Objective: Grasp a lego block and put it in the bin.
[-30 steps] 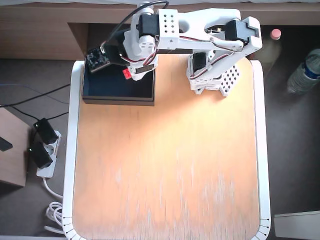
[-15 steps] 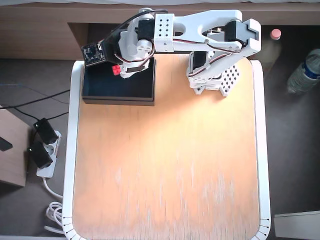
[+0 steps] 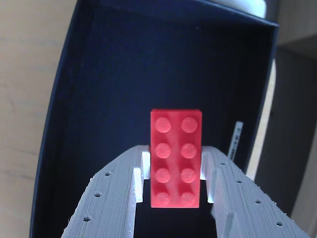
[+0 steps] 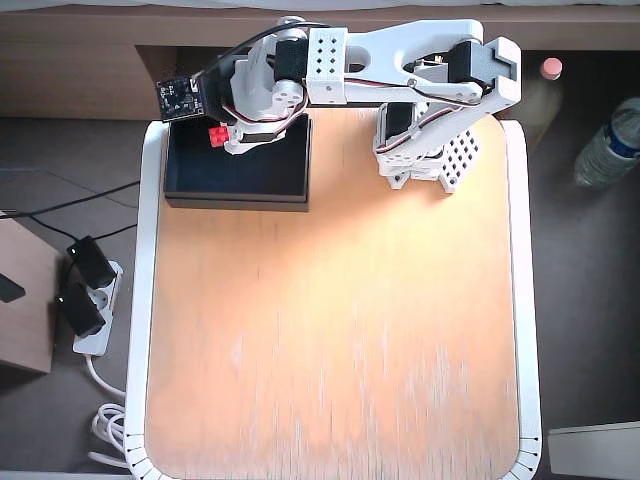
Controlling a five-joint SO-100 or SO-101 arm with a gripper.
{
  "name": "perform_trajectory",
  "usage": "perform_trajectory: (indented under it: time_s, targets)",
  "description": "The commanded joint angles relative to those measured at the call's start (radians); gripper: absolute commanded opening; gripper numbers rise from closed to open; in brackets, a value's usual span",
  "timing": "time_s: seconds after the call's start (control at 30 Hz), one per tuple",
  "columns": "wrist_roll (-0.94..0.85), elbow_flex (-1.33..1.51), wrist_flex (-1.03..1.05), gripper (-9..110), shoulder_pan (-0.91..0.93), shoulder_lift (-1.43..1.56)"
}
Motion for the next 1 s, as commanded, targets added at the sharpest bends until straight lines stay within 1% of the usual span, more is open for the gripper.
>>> perform_trajectory:
  time_s: [0.0,0.07,0.13,0.33,0.5,0.63,0.87,0.97]
  targets:
    - [-0.003,-0.012,-0.032,12,-0.005,0.009]
    - [-0.012,-0.014,-0.038,13,-0.014,0.009]
    - [-0.028,-0.015,-0.057,16,-0.023,0.012]
    - [-0.086,-0.043,-0.081,17,-0.083,0.021]
    - [-0.209,-0.124,-0.081,17,-0.210,0.061]
    - [-0.259,-0.135,-0.110,16,-0.330,0.140]
    - [-0.265,-0.135,-0.117,1,-0.534,0.284]
    - [-0.255,-0.133,-0.117,1,-0.609,0.336]
